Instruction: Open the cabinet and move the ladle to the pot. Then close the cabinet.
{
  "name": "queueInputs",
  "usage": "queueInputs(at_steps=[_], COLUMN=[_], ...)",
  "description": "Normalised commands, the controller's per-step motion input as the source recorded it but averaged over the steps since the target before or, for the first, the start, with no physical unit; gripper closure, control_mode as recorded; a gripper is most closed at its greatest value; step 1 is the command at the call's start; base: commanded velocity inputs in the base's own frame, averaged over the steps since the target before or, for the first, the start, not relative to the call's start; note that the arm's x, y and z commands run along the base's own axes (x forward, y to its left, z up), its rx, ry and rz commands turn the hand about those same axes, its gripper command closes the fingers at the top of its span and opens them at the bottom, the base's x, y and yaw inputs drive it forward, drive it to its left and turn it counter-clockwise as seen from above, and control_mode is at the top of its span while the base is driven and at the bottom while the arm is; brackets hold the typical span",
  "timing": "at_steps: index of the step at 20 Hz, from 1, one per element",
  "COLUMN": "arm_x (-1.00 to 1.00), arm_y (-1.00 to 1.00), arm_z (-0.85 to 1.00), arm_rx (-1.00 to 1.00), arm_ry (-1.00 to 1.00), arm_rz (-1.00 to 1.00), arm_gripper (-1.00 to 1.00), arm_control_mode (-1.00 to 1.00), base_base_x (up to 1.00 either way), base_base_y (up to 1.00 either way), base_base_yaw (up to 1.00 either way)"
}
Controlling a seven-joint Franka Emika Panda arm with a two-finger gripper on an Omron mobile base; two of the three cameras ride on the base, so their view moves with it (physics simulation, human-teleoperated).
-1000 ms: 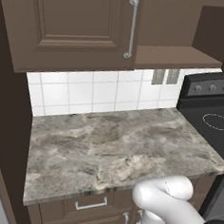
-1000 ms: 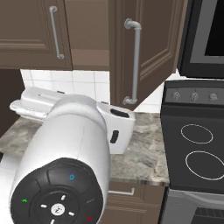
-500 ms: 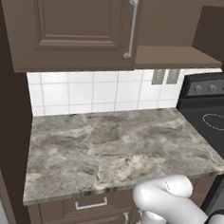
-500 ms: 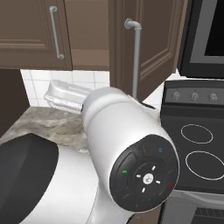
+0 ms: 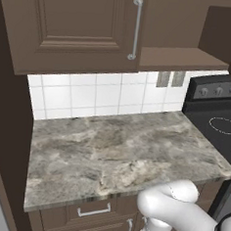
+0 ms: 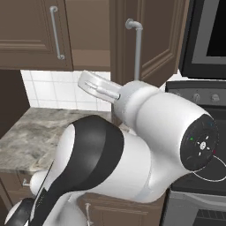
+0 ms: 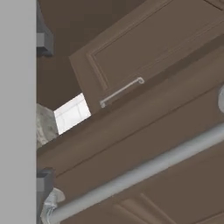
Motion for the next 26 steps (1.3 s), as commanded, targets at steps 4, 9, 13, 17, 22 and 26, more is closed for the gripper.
queueInputs(at_steps=[4, 9, 13, 17, 22, 26], arm_x=[0.43, 0.42, 0.29, 0.31, 0.16, 0.0], arm_y=[-0.07, -0.1, -0.16, -0.37, -0.19, 0.13], arm_z=[-0.24, -0.1, 0.0, 0.0, 0.0, 0.0], arm_rx=[0.08, 0.04, 0.0, 0.0, 0.0, 0.0], arm_ry=[-0.01, -0.03, -0.07, -0.06, -0.05, -0.01], arm_rz=[0.07, 0.05, 0.01, 0.0, 0.0, 0.0], arm_gripper=[-1.0, -1.0, -1.0, -1.0, -1.0, -1.0], arm_control_mode=[-1.0, -1.0, -1.0, -1.0, -1.0, -1.0], base_base_x=[0.0, 0.0, 0.0, 0.0, 0.0, 0.0], base_base_y=[0.0, 0.0, 0.0, 0.0, 0.0, 0.0], base_base_yaw=[0.0, 0.0, 0.0, 0.0, 0.0, 0.0])
